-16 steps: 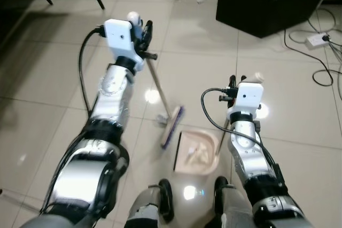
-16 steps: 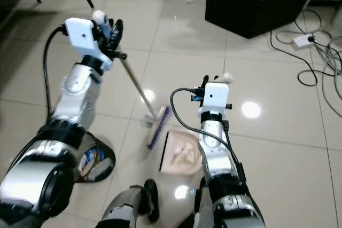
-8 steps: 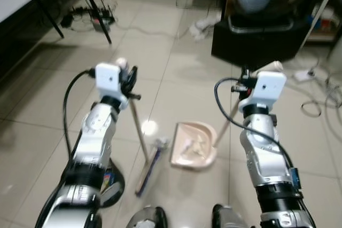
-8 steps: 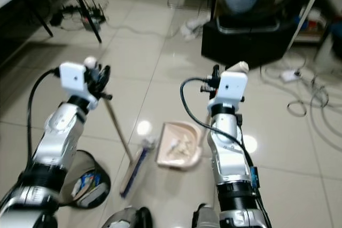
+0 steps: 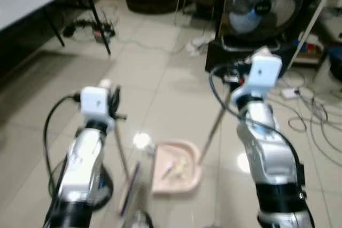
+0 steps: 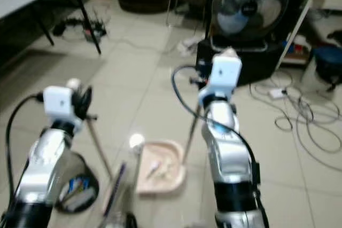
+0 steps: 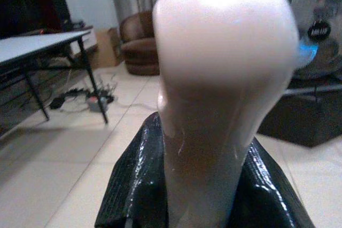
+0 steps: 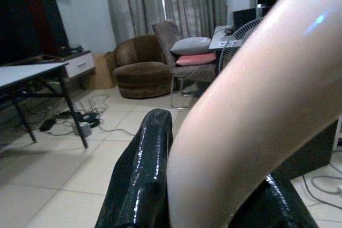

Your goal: Sweep floor

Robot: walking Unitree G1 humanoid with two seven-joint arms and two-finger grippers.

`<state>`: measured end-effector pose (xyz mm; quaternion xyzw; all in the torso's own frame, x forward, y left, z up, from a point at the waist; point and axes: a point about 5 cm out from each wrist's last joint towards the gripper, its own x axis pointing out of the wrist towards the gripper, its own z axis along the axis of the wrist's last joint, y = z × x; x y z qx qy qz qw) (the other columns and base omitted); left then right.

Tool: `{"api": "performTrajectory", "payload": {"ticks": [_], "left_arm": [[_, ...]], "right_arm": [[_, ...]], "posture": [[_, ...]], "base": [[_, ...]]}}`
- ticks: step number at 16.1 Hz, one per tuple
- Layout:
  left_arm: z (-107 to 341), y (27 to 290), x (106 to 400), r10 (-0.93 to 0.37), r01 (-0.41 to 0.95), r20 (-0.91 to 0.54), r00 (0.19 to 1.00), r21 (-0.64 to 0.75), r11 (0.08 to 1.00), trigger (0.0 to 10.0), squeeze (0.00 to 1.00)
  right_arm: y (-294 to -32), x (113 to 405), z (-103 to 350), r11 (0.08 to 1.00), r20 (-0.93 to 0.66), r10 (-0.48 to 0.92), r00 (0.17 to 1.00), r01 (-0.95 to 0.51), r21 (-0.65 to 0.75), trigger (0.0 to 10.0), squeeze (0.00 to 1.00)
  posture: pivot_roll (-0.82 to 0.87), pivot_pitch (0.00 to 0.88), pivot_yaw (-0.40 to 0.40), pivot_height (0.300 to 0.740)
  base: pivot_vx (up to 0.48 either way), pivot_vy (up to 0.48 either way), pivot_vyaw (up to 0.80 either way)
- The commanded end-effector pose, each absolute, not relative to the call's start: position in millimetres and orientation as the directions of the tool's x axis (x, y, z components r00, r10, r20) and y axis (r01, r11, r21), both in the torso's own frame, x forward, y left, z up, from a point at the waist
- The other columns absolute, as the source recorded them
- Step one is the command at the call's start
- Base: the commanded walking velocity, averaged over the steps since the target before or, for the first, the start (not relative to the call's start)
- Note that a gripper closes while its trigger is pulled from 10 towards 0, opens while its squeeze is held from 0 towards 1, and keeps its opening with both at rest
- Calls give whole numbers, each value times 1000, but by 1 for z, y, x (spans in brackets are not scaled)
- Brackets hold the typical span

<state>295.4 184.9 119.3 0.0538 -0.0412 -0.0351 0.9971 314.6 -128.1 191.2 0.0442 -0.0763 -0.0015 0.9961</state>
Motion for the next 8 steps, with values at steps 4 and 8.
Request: {"api": "performTrajectory", "payload": {"ticks": [4,8], "left_arm": [[136,175,288,-104,84,120,987,159,984,10000,0],[130,176,279,-100,88,77,992,154,984,10000,0]], "right_arm": [[-135,310,211,992,179,-16,984,-6,124,10000,0],[-135,305,215,992,156,-11,988,-9,123,10000,0]], "posture": [[-88,0,68,740],[-96,0,78,740]], "base": [[0,-480,0],[0,-120,0]]}}
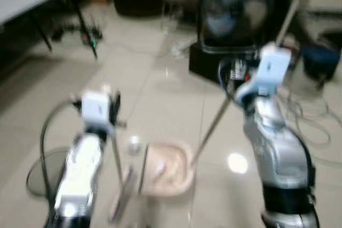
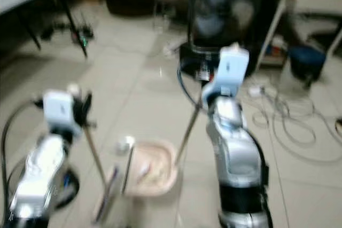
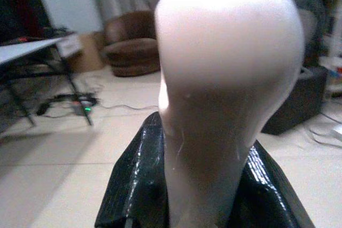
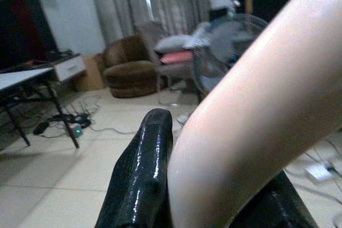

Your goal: Sweep floor

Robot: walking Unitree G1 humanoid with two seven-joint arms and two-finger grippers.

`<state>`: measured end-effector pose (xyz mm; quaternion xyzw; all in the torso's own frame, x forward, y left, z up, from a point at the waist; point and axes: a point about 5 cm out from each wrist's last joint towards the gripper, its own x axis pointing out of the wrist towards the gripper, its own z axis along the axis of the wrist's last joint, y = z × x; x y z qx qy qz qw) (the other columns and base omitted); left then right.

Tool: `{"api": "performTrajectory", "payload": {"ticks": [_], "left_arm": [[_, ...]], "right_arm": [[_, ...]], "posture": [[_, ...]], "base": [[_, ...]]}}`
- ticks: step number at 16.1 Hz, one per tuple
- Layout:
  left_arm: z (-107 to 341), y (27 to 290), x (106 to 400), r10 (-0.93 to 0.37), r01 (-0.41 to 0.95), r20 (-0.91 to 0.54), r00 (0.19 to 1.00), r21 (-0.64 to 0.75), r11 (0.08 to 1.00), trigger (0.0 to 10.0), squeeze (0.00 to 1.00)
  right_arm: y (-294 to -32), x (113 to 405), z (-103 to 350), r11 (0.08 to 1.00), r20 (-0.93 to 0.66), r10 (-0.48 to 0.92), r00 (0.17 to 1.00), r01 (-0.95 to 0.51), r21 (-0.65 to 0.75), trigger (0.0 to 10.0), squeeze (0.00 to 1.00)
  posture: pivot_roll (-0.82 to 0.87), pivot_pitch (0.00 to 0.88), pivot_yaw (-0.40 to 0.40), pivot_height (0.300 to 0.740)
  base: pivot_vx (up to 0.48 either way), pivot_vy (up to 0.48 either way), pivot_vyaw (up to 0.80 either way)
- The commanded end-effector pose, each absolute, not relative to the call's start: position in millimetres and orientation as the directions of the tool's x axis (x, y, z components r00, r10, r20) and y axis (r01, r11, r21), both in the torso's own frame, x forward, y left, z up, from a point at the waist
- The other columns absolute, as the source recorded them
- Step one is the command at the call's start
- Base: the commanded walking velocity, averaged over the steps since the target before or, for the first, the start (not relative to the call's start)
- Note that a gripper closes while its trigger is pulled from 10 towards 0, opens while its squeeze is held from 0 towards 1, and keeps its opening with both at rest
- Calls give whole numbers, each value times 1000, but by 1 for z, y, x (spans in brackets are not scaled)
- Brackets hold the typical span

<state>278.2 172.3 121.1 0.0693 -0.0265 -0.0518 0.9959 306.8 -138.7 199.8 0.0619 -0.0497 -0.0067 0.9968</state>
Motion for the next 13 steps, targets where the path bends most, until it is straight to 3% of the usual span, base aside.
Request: {"api": "performTrajectory", "payload": {"ticks": [1,13], "left_arm": [[129,175,278,-101,89,64,993,164,982,10000,0],[116,172,261,-129,123,6,992,242,962,10000,0]], "right_arm": [[-135,305,216,993,152,-9,988,-9,116,10000,0],[-128,313,261,984,231,21,973,-61,166,10000,0]], "posture": [[-102,0,83,740],[-74,0,68,740]], "base": [[0,0,0],[0,0,800]]}}
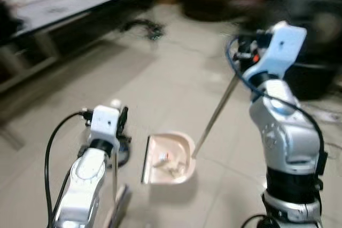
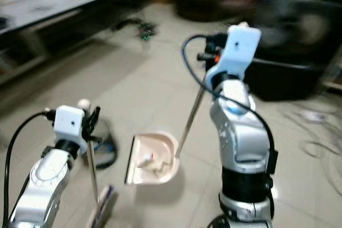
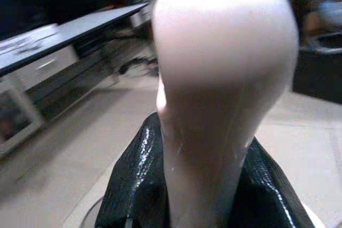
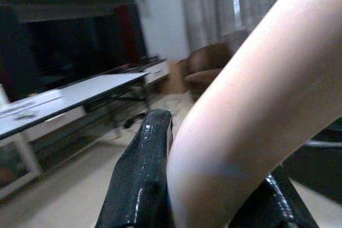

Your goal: Sweep floor

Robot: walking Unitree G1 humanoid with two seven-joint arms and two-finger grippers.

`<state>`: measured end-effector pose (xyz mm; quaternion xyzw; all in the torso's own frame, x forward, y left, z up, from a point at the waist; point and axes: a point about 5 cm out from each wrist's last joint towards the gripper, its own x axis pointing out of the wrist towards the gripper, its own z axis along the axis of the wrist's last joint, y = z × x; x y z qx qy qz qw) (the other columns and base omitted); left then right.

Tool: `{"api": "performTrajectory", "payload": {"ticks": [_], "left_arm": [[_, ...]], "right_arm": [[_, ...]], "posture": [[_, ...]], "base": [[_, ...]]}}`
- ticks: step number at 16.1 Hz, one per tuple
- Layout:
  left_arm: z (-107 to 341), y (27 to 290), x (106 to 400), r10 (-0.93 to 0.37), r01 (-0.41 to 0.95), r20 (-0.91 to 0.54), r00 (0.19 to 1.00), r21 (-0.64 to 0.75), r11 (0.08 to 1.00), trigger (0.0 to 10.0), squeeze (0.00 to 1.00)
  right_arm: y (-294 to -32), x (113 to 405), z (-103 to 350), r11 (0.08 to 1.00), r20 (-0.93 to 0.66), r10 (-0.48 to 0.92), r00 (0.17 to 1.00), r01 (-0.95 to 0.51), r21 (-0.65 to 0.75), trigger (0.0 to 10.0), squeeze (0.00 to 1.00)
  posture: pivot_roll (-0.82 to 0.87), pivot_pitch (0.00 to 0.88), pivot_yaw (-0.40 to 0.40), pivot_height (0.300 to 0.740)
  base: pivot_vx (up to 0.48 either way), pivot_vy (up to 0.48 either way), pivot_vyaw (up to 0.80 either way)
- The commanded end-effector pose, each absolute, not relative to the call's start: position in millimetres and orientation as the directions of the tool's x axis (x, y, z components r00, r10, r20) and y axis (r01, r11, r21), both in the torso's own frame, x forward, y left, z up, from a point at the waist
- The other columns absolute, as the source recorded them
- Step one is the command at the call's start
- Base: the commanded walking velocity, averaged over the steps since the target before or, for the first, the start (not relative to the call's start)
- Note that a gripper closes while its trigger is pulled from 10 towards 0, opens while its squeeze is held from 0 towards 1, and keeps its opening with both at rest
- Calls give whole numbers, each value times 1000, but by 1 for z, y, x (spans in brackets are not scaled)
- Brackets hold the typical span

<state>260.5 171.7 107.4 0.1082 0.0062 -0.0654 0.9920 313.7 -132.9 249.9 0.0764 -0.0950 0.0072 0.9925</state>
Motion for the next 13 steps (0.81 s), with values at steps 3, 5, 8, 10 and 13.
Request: {"api": "performTrajectory", "payload": {"ticks": [3,5,8,10,13], "left_arm": [[115,174,258,-120,115,5,993,250,961,10000,0],[115,175,257,-115,110,5,993,251,962,10000,0],[116,174,256,-117,112,5,993,249,962,10000,0],[116,173,255,-123,119,2,992,248,962,10000,0],[116,172,256,-131,126,2,991,246,961,10000,0]], "right_arm": [[-129,316,271,983,249,30,968,-74,169,10000,0],[-129,317,275,982,257,32,966,-78,172,10000,0],[-129,320,279,979,268,31,963,-84,187,10000,0],[-128,319,280,979,271,36,962,-88,184,10000,0],[-128,319,280,978,271,35,962,-89,188,10000,0]], "posture": [[-68,0,59,740],[-66,0,58,740],[-61,0,56,740],[-64,0,66,740],[-67,0,71,740]], "base": [[0,0,800],[129,0,800],[293,0,800],[319,0,0],[323,0,0]]}}
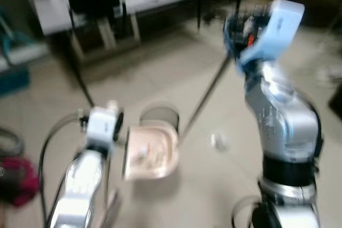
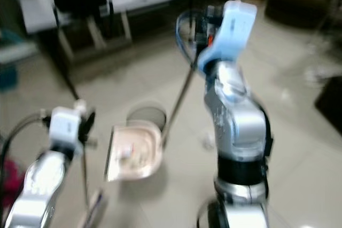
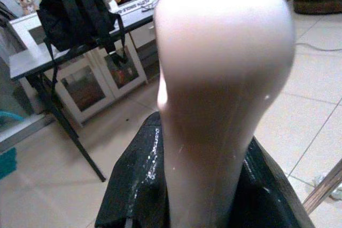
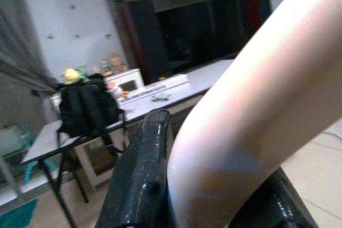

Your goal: Sweep floor

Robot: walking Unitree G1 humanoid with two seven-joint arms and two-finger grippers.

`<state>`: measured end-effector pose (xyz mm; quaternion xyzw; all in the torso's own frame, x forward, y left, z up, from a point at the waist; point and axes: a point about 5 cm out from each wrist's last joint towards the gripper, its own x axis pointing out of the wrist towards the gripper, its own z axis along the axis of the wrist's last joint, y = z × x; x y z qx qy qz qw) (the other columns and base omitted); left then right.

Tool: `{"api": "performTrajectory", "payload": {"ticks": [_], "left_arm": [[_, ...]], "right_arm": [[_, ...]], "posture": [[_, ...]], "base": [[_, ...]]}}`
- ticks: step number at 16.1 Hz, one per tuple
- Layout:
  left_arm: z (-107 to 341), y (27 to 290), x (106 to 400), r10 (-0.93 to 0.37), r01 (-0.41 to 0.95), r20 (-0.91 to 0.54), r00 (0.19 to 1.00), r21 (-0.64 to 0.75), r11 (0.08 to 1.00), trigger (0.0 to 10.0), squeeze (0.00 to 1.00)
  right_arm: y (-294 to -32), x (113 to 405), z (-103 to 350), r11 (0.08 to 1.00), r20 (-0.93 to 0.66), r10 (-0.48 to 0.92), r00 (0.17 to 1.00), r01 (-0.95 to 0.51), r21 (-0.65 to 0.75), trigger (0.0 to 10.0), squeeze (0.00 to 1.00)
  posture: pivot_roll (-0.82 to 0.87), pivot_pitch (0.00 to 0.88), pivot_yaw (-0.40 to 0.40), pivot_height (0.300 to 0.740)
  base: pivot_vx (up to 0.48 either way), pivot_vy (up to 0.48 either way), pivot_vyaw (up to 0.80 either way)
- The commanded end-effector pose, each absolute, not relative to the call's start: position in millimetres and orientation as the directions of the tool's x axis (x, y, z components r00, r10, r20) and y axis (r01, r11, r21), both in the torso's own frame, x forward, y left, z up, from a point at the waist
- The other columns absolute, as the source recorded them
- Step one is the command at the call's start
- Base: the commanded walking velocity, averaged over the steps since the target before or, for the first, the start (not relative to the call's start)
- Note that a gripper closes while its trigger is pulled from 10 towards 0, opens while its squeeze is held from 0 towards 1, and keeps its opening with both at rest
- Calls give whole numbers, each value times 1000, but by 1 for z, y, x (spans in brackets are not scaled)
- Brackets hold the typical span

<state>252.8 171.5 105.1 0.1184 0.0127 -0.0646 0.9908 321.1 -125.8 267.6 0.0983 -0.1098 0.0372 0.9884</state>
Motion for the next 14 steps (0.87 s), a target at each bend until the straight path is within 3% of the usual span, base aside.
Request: {"api": "performTrajectory", "payload": {"ticks": [1,14], "left_arm": [[117,172,257,-132,127,2,991,246,961,10000,0],[118,170,260,-146,142,-1,989,248,958,10000,0]], "right_arm": [[-128,319,280,978,272,36,962,-89,187,10000,0],[-136,320,284,982,292,-12,956,-43,182,10000,0]], "posture": [[-66,0,70,740],[-74,0,81,740]], "base": [[330,0,0],[326,0,0]]}}
